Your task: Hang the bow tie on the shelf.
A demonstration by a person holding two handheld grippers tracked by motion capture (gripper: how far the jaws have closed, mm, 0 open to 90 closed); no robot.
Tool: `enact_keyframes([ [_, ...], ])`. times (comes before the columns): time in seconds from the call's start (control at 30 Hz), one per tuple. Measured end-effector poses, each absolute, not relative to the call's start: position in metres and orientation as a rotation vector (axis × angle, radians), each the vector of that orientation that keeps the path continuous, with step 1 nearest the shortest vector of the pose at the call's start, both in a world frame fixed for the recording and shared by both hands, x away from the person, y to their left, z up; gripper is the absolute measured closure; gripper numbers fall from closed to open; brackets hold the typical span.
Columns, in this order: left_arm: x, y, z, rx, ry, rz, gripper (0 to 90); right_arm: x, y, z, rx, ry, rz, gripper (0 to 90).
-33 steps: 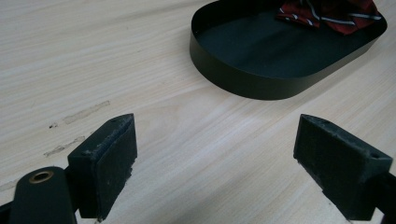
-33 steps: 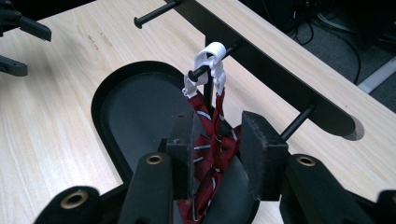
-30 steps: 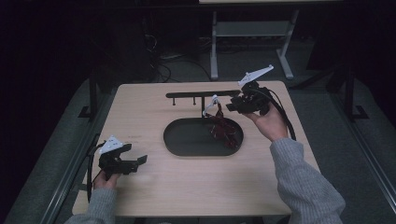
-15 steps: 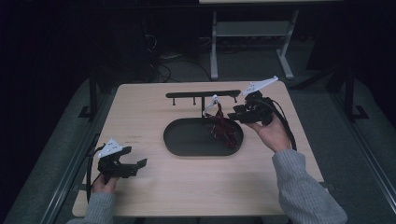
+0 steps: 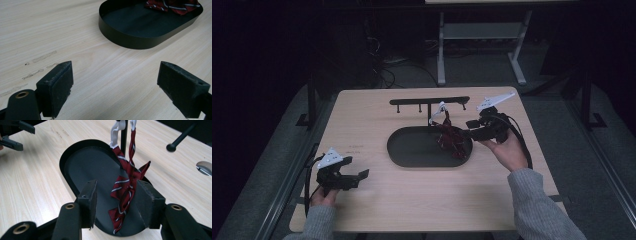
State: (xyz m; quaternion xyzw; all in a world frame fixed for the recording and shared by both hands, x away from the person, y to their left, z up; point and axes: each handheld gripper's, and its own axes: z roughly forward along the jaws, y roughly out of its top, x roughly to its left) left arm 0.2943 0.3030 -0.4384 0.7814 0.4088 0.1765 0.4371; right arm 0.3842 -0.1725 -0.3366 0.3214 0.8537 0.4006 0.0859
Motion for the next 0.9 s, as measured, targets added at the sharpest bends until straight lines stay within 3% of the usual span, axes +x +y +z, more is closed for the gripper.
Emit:
enact_keyframes([
  [0.9,0.293,0.306,-0.439,1.945,1.03,0.441,13.0,0.369,-0.19,-0.353,0.988,2.554,1.175,47.4],
])
